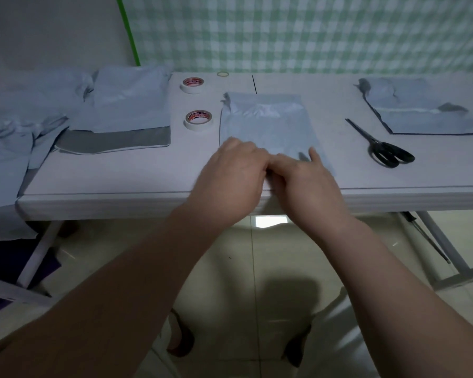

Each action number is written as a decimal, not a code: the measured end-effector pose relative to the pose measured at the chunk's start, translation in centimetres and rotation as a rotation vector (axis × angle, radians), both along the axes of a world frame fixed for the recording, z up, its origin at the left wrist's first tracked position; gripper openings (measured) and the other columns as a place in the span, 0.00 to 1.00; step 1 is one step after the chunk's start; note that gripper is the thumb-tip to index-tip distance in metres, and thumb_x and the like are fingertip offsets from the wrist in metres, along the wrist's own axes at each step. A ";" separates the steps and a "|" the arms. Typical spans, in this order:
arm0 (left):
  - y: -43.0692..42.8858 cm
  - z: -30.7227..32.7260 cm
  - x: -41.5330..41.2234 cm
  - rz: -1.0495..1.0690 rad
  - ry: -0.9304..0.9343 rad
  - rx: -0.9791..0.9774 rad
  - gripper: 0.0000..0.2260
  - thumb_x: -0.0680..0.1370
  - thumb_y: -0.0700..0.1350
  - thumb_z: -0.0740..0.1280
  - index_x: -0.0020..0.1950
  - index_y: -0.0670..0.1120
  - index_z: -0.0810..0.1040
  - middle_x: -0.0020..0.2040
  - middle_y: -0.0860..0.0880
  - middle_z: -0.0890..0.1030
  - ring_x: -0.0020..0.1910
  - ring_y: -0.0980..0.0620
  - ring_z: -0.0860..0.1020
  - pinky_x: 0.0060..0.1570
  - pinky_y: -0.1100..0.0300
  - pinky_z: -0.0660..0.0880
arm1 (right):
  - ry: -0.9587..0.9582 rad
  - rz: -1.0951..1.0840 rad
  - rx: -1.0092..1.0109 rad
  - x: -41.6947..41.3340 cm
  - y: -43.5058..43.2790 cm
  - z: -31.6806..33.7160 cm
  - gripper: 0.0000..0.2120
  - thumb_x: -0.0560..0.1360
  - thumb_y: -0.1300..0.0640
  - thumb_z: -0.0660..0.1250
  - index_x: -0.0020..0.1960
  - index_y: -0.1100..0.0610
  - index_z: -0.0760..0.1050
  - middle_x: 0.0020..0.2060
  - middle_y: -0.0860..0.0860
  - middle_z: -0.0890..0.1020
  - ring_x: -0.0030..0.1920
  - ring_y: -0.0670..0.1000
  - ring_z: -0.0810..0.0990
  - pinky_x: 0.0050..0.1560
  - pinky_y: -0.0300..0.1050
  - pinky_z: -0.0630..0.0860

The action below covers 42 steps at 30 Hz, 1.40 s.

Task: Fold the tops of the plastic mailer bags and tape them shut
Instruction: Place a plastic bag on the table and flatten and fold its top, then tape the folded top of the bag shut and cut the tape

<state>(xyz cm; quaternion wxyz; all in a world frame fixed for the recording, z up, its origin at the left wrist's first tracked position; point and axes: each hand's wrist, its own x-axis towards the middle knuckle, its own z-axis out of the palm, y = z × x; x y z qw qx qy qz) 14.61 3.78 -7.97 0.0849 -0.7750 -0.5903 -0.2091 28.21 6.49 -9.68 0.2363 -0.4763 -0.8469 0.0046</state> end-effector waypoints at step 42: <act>3.4 2.7 -8.2 0.312 -0.116 -0.210 0.13 0.76 0.42 0.61 0.59 0.46 0.76 0.57 0.42 0.76 0.59 0.40 0.72 0.54 0.52 0.71 | -0.251 -0.457 -0.294 2.7 0.8 1.8 0.30 0.79 0.45 0.42 0.76 0.60 0.54 0.77 0.53 0.52 0.77 0.55 0.43 0.73 0.62 0.40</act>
